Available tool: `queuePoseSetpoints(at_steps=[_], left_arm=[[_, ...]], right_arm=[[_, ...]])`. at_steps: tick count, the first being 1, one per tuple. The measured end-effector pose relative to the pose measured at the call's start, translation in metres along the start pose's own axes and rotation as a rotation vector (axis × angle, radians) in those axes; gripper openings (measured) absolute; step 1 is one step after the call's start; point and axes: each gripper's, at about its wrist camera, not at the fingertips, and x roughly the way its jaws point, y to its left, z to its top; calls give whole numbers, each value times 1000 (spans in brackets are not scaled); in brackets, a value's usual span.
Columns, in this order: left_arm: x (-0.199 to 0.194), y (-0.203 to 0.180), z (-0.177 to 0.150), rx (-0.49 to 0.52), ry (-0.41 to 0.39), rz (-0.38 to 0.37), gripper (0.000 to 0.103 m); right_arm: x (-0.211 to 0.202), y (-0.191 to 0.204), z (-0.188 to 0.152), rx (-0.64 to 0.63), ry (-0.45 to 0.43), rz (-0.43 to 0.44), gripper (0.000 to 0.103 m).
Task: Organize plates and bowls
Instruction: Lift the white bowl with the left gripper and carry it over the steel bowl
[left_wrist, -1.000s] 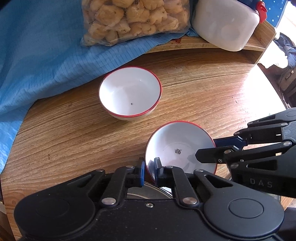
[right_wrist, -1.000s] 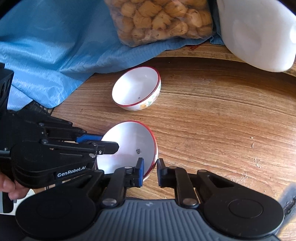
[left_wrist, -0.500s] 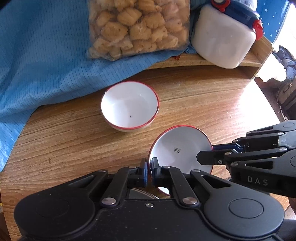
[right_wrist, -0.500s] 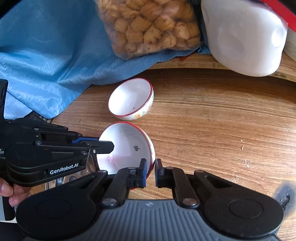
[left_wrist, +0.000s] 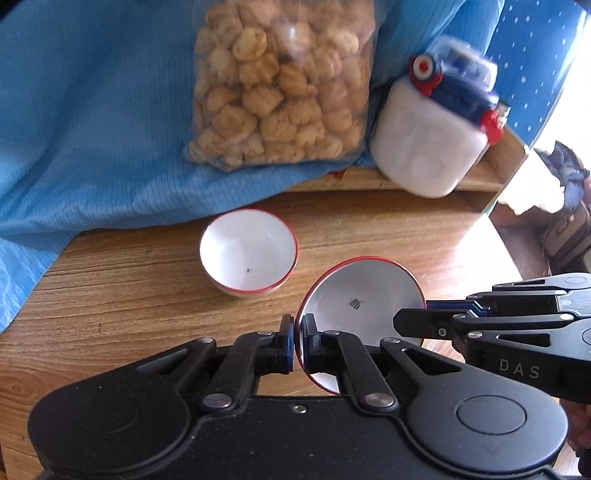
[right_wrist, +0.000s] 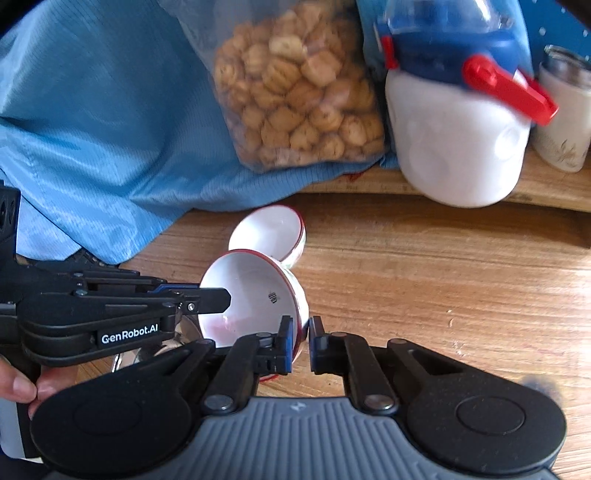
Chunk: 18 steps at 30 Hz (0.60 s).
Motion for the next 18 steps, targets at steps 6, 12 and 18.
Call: queuePoseSetpoints(at_steps=[6, 12, 18], left_arm=[[-16, -11, -4, -19, -26, -19, 3], [-24, -17, -16, -31, -23, -14, 3], [-33, -18, -34, -71, -3, -21, 3]], right_arm=[[-22, 0, 1, -22, -26, -3, 10], [-31, 1, -8, -35, -22, 4, 10], [-38, 5, -20, -59, 9, 21, 10]])
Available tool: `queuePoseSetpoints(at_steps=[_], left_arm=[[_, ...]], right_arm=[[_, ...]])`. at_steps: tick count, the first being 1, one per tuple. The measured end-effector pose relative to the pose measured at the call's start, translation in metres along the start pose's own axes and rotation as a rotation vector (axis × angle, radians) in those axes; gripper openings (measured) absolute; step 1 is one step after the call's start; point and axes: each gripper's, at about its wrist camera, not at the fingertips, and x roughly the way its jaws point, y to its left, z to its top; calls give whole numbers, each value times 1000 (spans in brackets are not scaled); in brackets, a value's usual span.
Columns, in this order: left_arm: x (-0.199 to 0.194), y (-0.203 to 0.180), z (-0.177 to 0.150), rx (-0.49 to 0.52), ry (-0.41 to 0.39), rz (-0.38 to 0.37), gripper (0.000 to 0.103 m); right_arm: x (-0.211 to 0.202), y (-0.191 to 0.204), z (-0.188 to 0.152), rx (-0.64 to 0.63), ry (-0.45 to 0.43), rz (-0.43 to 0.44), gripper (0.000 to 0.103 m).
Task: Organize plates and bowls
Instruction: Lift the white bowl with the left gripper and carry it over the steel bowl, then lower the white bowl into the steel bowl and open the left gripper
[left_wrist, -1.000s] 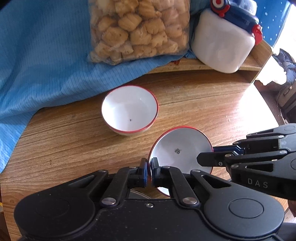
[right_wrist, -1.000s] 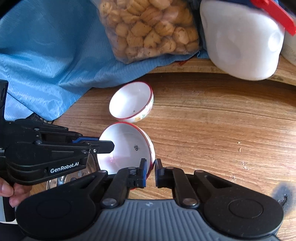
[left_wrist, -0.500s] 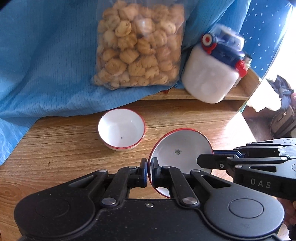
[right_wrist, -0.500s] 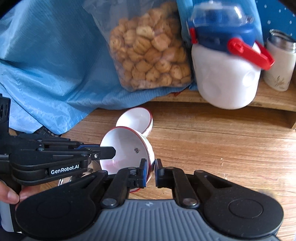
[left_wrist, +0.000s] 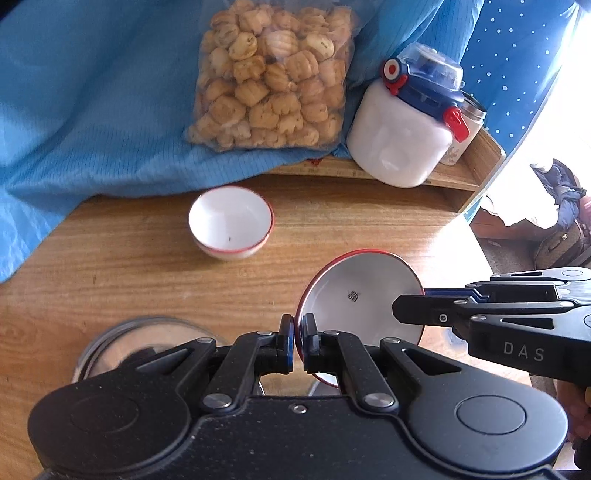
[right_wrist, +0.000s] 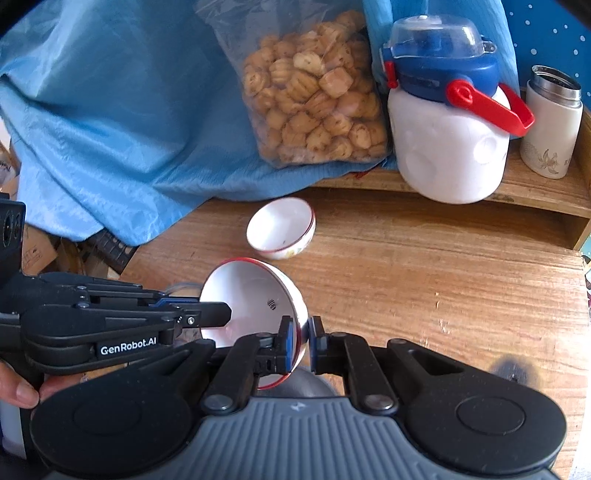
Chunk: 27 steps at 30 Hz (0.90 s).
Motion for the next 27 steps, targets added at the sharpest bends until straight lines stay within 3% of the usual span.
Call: queuePoseSetpoints(at_steps=[7, 27], left_arm=[[-4, -4, -19, -35, 32, -25, 3], [10, -22, -57, -12, 189, -54, 4]], right_arm=[[-10, 1, -15, -22, 34, 8, 10], [-18, -7, -53, 42, 158, 11, 10]])
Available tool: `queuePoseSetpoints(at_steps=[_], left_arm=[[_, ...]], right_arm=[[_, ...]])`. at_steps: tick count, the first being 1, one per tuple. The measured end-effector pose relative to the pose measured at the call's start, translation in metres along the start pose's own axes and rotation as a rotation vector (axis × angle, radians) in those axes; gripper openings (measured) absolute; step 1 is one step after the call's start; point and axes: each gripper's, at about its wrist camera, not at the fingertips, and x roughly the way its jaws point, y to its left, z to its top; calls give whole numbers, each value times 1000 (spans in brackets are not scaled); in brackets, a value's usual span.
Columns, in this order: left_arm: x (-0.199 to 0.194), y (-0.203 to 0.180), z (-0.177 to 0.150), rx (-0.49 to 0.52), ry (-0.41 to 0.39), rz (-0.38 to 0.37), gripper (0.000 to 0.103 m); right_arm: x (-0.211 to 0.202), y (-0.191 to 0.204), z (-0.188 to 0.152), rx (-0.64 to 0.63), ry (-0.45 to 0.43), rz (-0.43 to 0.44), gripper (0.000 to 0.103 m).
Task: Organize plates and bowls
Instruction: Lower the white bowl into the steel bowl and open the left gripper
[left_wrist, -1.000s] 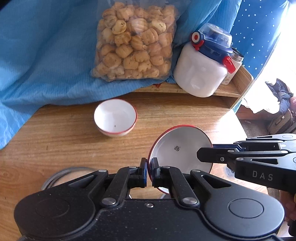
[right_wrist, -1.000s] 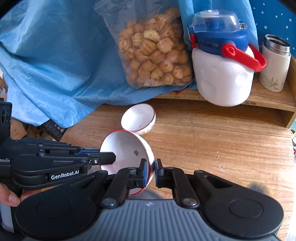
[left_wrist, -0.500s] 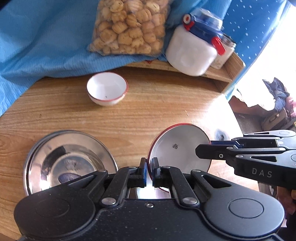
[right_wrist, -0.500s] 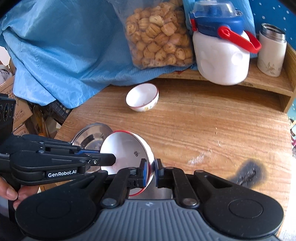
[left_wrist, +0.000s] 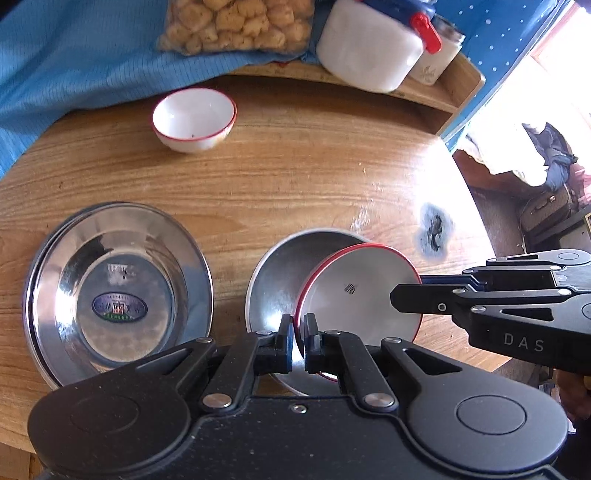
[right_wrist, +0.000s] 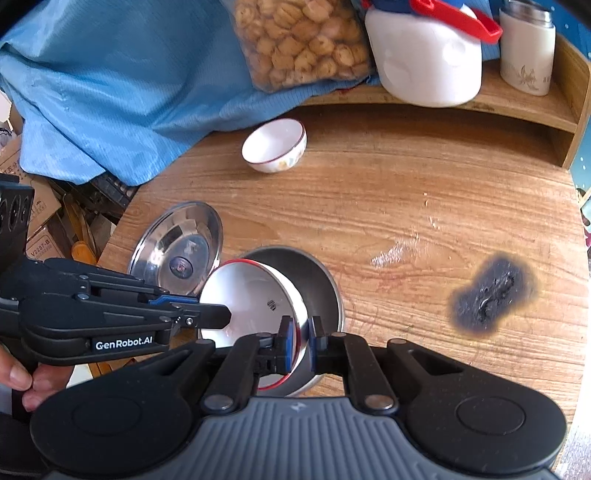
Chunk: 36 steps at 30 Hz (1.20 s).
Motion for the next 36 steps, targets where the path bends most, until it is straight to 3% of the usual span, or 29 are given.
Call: queuePoseSetpoints(at_steps=[18, 21, 25, 30, 33, 36], left_arm=[[15, 6, 7, 17, 28, 38, 5], [14, 5, 8, 25, 22, 46, 12], [14, 6, 10, 23, 17, 48, 13], [5, 6, 13, 24, -3, 34, 27], [-6, 2, 18, 32, -41, 70, 56], [-17, 3, 24, 27, -93, 96, 64]], right_arm=[[14, 3, 8, 8, 20, -34, 12], [15, 2, 9, 16, 24, -41, 14], [17, 0, 10, 21, 25, -44, 15], [11, 3, 11, 9, 8, -52, 26], [4, 6, 14, -3, -10, -68, 37], [-4, 9, 18, -14, -35, -80, 49]])
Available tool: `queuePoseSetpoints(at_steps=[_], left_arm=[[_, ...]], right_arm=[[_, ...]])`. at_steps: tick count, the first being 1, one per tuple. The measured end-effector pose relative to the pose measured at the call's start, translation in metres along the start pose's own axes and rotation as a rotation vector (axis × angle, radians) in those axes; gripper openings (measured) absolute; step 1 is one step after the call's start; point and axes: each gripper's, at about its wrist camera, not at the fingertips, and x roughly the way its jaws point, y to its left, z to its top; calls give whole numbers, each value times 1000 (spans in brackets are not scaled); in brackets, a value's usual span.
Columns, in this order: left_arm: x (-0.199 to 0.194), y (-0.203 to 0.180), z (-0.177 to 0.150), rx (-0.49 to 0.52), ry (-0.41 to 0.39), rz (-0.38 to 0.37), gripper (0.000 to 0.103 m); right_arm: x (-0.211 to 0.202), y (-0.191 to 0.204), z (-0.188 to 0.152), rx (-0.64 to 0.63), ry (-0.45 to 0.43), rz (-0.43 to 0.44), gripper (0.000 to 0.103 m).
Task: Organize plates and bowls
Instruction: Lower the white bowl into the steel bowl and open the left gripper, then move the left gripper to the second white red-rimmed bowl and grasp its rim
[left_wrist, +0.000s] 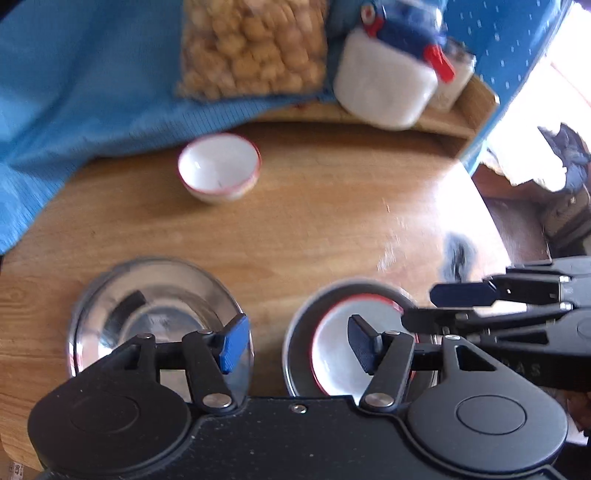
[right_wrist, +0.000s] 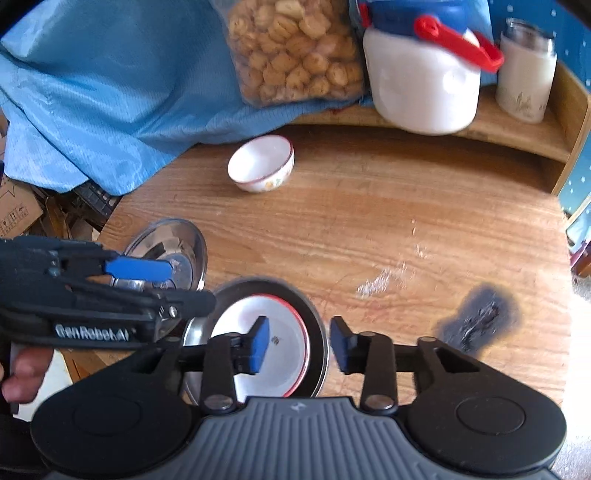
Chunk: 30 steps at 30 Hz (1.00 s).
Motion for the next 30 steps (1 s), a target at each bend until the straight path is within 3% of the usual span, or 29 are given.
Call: queuePoseSetpoints(at_steps=[2, 7, 9, 14, 26, 30], left_arm=[[-4, 5, 6, -27, -22, 20, 80], [-7, 18, 19, -53, -90, 146, 102], [-4, 26, 25, -68, -93, 192, 102], [5, 45, 39, -88, -78, 290, 102], [35, 95, 64, -180, -11, 321, 102], [44, 105, 81, -168, -25, 310, 102]], right_arm=[[-2, 1, 5, 0, -9, -5, 55], [0, 5, 20, -9, -27, -17, 78], [3, 7, 26, -11, -36, -27, 88], [12, 11, 39, -17, -53, -56, 100], [48, 9, 80, 7, -79, -88, 102], [65, 5, 95, 33, -90, -107, 102]])
